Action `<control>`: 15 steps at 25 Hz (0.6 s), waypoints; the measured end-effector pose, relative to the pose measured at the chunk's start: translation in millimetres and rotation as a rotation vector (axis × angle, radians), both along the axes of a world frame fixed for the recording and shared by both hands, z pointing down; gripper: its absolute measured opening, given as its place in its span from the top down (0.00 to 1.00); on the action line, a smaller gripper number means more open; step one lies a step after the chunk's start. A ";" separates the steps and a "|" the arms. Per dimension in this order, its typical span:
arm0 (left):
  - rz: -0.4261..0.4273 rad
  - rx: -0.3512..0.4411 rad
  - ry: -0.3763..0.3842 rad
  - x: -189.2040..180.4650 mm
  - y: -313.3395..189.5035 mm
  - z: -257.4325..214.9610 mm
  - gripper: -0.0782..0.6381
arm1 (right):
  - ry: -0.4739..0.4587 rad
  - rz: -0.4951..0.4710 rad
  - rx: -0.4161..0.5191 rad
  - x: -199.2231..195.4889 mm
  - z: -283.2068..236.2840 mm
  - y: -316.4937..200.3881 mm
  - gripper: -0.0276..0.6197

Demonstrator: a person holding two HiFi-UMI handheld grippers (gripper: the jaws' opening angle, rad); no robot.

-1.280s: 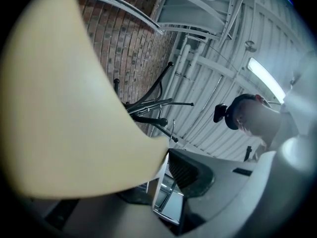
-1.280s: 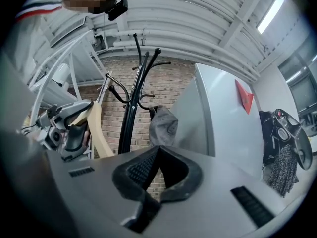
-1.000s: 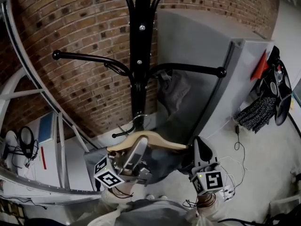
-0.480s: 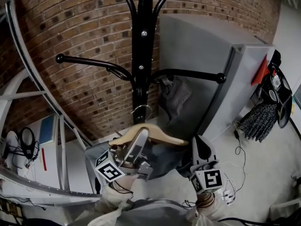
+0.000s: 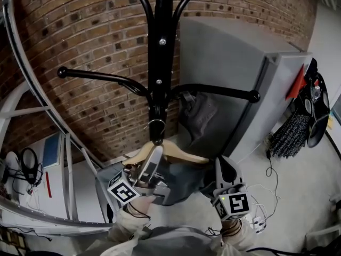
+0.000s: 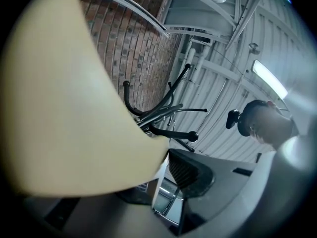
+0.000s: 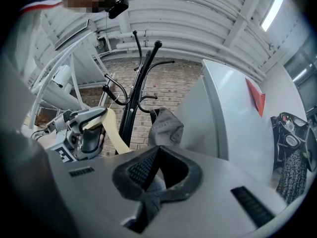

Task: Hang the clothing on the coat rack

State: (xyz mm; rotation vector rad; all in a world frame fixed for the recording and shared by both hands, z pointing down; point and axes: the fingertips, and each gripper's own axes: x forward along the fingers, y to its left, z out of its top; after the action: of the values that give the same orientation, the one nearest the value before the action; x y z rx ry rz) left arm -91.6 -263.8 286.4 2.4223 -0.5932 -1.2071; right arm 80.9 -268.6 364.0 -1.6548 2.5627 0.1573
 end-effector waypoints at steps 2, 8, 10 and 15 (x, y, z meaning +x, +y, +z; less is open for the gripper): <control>0.002 -0.006 -0.001 -0.3 -2.8 3.2 0.74 | 0.010 -0.001 -0.007 -0.8 4.1 -2.2 0.92; -0.006 -0.020 -0.007 -4.4 -9.5 13.9 0.74 | -0.006 -0.010 -0.020 -9.7 6.7 -5.9 0.92; -0.007 -0.021 -0.012 -4.7 -10.4 17.3 0.74 | -0.001 -0.009 -0.028 -9.7 10.8 -6.0 0.92; -0.006 -0.028 -0.019 -6.8 -14.0 23.3 0.74 | -0.002 -0.005 -0.034 -10.5 15.8 -5.9 0.92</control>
State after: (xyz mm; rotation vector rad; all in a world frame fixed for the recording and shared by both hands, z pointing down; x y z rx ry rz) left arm -98.4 -277.7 309.7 2.4130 -0.6189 -1.1717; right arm 70.4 -274.5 379.8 -1.6595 2.5815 0.1120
